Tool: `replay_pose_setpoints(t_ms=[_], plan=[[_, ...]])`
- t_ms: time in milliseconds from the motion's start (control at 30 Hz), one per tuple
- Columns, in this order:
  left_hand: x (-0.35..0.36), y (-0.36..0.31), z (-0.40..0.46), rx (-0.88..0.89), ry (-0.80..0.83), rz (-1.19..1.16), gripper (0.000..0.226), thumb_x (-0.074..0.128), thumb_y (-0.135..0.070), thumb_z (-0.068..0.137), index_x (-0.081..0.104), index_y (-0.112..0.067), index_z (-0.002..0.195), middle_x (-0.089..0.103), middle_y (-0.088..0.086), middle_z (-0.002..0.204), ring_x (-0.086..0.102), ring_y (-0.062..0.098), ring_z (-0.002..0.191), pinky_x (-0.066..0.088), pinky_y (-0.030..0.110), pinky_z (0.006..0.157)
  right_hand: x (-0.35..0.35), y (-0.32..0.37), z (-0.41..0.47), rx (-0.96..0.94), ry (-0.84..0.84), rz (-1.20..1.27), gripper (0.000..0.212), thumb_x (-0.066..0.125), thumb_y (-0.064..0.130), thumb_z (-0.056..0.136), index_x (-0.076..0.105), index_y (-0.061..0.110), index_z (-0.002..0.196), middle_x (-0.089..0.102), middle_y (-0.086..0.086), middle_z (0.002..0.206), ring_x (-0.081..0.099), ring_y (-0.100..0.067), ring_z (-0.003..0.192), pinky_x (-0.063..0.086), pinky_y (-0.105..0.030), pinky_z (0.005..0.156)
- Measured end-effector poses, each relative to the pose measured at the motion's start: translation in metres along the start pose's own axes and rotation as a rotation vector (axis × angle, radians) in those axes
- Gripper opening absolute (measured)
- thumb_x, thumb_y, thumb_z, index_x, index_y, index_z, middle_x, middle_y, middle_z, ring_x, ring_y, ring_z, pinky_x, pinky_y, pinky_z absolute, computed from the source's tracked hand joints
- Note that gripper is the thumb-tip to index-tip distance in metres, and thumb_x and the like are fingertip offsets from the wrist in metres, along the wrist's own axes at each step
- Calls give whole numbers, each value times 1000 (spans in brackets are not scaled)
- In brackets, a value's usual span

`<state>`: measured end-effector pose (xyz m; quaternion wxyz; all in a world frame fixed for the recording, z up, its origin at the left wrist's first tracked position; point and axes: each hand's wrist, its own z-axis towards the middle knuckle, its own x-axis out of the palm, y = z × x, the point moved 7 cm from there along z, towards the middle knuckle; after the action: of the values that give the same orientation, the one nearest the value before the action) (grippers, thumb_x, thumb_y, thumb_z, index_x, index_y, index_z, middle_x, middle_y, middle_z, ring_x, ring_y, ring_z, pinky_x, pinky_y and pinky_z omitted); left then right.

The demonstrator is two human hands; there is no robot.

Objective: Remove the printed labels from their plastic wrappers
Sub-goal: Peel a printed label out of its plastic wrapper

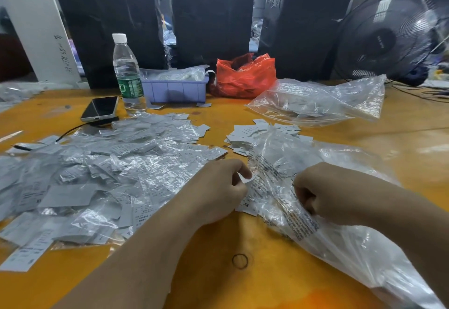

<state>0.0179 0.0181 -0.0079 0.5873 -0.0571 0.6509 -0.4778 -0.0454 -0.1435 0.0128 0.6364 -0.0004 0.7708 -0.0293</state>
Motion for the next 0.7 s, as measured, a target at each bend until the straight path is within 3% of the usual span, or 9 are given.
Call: replay_pose_setpoints(t_ms=[200, 367, 467, 533, 700], plan=[[0, 0, -1, 2, 3, -4, 20, 53, -21, 94, 63, -32, 107, 61, -10, 75, 51, 5, 56, 42, 25, 54, -19, -6, -11, -43, -67, -7, 33, 51, 2, 82, 47, 30, 66, 50, 13, 76, 51, -5, 68, 37, -20, 55], [1, -2, -1, 2, 9, 6, 20, 53, -21, 94, 62, -32, 108, 62, -9, 77, 55, 10, 61, 45, 28, 57, -17, -1, -20, 22, -1, -206, 29, 53, 7, 80, 56, 28, 99, 52, 9, 97, 57, -18, 89, 41, -23, 59], [0, -5, -2, 7, 14, -9, 23, 52, -21, 94, 61, -33, 111, 63, -8, 79, 62, 17, 70, 52, 36, 64, -14, 0, -15, 64, 5, -228, 33, 59, 11, 82, 57, 23, 113, 57, 3, 110, 58, -20, 99, 53, -31, 78], [1, -5, -3, 11, 19, -16, 24, 52, -21, 94, 59, -35, 112, 63, -9, 79, 64, 16, 73, 53, 38, 66, -14, -2, -13, 80, 19, -208, 42, 61, 10, 80, 55, 23, 120, 56, 3, 119, 56, -20, 109, 53, -36, 88], [3, -5, -2, 13, 26, -6, 26, 51, -21, 94, 58, -36, 114, 63, -9, 81, 62, 12, 72, 52, 37, 67, -8, -7, -12, 67, 80, -155, 40, 53, 12, 87, 52, 23, 126, 56, 3, 127, 55, -19, 116, 50, -35, 94]])
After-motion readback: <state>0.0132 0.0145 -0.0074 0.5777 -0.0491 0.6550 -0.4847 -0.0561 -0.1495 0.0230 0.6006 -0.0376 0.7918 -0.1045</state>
